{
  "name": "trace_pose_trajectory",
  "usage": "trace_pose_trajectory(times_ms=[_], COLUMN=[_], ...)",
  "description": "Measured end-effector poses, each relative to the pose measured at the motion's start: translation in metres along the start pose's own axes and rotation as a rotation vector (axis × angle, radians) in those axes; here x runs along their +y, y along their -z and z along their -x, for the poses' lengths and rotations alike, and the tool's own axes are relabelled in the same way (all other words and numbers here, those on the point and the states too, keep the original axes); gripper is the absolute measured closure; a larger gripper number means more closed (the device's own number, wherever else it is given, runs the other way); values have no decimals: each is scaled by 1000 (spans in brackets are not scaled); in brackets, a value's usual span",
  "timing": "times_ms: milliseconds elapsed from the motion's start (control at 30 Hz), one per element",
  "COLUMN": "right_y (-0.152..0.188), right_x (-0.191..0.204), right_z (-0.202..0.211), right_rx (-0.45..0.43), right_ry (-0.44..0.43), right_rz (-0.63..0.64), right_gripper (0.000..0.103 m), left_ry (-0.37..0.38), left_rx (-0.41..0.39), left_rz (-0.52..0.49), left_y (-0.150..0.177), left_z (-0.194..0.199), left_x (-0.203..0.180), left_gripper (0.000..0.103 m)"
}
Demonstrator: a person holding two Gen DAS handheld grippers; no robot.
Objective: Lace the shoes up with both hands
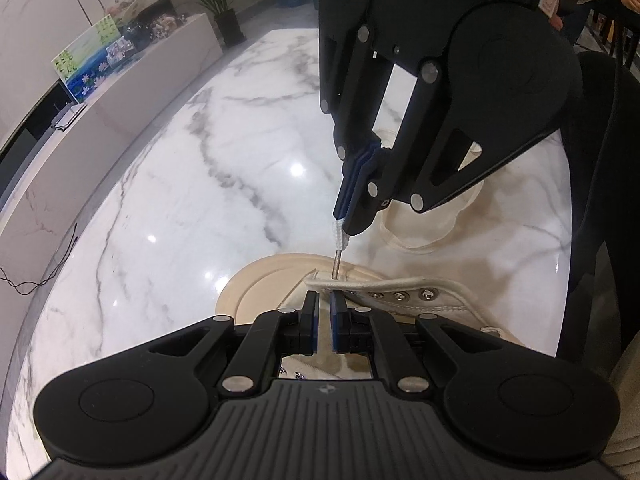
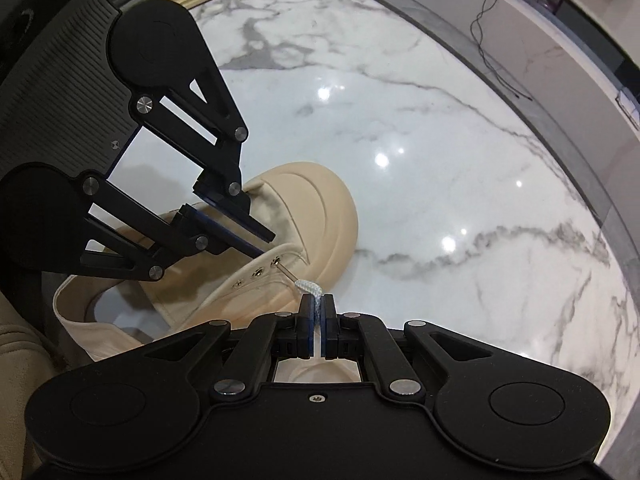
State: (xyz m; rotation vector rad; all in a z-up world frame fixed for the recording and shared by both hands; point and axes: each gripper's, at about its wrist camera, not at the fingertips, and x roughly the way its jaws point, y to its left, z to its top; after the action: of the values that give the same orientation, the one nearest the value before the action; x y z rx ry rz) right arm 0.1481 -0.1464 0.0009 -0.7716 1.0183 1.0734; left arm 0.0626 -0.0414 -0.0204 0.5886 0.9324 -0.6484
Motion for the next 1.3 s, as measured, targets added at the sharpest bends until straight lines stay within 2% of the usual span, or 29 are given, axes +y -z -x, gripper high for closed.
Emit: trace_pose_trajectory(times_ms=[867, 1300], right_y=[-10, -9], right_x=[11, 12], right_z=[-17, -21], right_rx=[-11, -20], right_ry=[-50, -65], right_rz=[29, 20], right_gripper=[101, 101], left_ry=[7, -21], left_rx=[13, 16], left_rz=[-9, -13], left_y=[-1, -3], left_z=[-3, -9], left_x=[-4, -7], left_gripper=[98, 101])
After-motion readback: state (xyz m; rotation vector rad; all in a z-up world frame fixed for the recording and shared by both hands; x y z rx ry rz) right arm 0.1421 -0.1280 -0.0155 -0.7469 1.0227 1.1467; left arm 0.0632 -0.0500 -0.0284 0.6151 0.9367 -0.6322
